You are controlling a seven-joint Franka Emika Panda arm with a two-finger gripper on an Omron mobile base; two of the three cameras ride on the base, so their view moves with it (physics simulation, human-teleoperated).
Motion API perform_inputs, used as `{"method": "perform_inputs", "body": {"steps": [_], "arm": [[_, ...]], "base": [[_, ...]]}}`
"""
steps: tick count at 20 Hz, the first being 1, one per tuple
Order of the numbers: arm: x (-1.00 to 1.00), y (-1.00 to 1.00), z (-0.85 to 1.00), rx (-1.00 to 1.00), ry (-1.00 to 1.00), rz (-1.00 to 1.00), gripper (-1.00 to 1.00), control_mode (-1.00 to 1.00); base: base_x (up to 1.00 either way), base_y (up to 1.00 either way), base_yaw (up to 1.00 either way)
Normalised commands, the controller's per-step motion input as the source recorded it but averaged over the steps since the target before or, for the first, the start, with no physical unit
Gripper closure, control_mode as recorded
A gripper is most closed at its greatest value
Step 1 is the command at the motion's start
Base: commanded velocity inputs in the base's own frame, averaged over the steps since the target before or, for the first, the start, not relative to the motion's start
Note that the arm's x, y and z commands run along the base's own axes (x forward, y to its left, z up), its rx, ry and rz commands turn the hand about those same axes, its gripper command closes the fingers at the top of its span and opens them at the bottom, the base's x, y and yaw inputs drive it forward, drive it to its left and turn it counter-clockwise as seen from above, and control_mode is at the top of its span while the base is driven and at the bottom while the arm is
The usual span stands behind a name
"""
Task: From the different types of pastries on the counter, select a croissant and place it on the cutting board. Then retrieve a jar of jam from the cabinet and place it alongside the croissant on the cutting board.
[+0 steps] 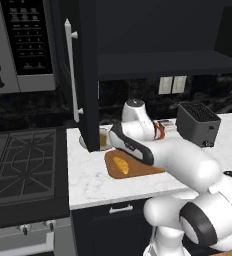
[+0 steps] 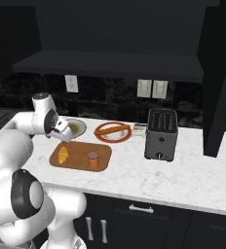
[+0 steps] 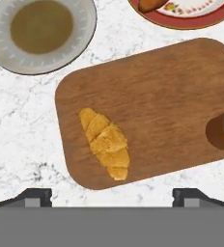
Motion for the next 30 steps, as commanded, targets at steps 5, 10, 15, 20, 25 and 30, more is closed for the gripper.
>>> {"method": "perform_inputs", "body": {"steps": [5,10,15,20,25,30], "arm": [[-1.00,-0.08,-0.46,0.01,-0.11,-0.05,-1.00,-1.00],[-1.00,-0.19,-0.34,0.04,-0.11,-0.02,-1.00,-1.00],[-1.00,-0.22,-0.36,0.03,-0.10,-0.03,-1.00,-1.00],[-1.00,-0.12,-0.33,0.02,-0.13,-0.03,-1.00,-1.00],[-0.25,-0.02,0.00,0.05,-0.06,0.00,-1.00,-1.00],[0.00,0.00,0.00,0.00,0.00,0.00,-1.00,-1.00]], "base": [[0.00,0.00,0.00],[0.00,0.00,0.00],[0.00,0.00,0.00],[0.00,0.00,0.00],[0.00,0.00,0.00],[0.00,0.00,0.00]]}}
